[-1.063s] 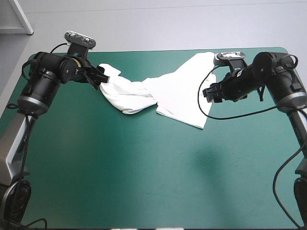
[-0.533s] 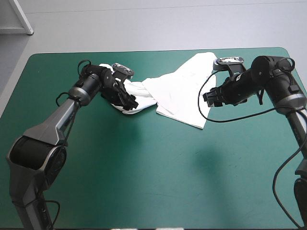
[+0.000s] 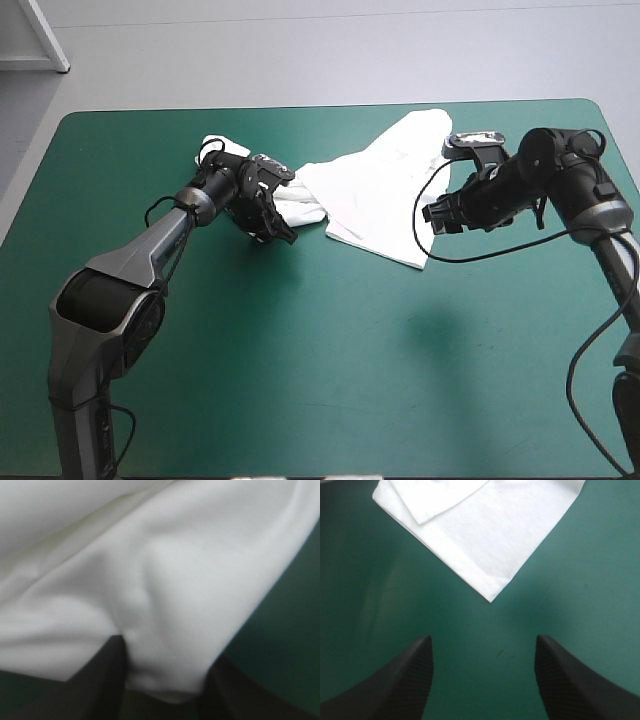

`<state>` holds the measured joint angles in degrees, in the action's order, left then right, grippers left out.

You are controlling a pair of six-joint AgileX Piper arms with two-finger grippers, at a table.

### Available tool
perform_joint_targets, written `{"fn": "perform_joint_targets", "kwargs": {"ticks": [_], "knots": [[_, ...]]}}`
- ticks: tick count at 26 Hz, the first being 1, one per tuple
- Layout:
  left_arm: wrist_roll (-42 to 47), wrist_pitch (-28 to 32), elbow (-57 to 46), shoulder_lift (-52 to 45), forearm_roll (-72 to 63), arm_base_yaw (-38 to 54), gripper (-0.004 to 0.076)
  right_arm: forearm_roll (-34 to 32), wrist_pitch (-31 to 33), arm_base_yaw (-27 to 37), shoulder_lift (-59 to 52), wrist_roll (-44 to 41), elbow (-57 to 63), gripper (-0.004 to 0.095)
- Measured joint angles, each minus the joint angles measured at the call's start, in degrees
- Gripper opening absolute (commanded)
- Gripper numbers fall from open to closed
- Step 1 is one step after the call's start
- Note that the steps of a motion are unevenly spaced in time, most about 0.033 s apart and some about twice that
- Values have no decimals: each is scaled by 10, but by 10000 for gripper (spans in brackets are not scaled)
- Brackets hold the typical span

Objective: Fold the cloth

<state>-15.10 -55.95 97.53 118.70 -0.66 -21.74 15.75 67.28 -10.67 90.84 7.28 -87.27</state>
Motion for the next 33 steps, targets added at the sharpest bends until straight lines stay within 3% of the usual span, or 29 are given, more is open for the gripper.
{"fn": "perform_joint_targets", "kwargs": {"ticks": [5,11,17,27,33], "knots": [[13,4,0,1,54,-2,20,0,-47,-8,2,2,42,539],[43,4,0,1,80,-2,20,-29,-118,-74,51,1,45,539],[51,-4,1,-17,90,-2,20,-70,-136,-90,120,0,45,539],[53,-6,4,-34,94,-2,20,-77,-165,-92,158,13,45,539],[53,-9,5,-49,94,-2,20,-109,-167,-131,176,10,45,516]]}}
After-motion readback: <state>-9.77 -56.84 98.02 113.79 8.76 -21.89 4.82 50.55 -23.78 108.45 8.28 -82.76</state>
